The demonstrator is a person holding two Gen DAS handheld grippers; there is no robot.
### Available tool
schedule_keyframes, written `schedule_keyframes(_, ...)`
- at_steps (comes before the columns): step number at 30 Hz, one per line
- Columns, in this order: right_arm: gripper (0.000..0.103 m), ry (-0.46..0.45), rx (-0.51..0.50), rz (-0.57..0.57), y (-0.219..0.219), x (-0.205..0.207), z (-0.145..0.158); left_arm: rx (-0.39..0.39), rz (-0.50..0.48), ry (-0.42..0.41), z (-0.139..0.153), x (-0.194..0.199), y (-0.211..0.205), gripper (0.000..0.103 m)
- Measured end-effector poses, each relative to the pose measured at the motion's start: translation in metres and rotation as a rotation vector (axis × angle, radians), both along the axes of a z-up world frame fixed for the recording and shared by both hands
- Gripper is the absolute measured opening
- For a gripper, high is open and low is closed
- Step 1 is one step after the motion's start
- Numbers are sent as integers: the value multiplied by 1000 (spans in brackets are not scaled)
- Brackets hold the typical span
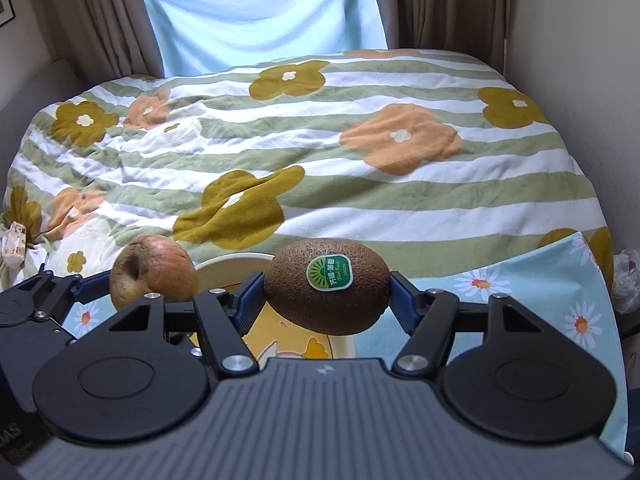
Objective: Organize fruits
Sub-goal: 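Carry the apple and kiwi into the white bowl and release both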
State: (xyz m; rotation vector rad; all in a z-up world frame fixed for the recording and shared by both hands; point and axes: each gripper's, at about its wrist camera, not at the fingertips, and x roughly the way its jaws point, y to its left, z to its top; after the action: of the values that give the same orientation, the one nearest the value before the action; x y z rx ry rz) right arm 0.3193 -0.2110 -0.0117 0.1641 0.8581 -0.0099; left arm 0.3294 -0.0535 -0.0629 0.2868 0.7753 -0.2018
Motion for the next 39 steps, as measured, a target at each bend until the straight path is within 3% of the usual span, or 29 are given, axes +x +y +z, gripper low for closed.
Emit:
schedule_keyframes(8,81,28,-15,-41,-11,14,-11,29,-65,48,-28,14,-15,77)
schedule_keyframes(16,81,44,-19,-67,-16,19,-17,14,-86,67,-36,22,-20,78)
schedule_keyframes(17,81,44,-18,-68,-16,20,-16,14,-89,65,-35,22,-20,80)
schedule_keyframes(20,81,43,-13,-70,-15,21,-15,4,-103,31,-27,18,-15,103)
schedule_keyframes(24,81,43,-14,-60,-14,20,-13,-2,-99,29,-16,11,-3,103)
schedule_keyframes(30,81,58,-20,-9,-1,21,-18,-18,-52,26,-4,-2,26,103)
schedule_keyframes(39,81,73,-81,161,39,14,-36,-49,44,17,10,-20,63,103)
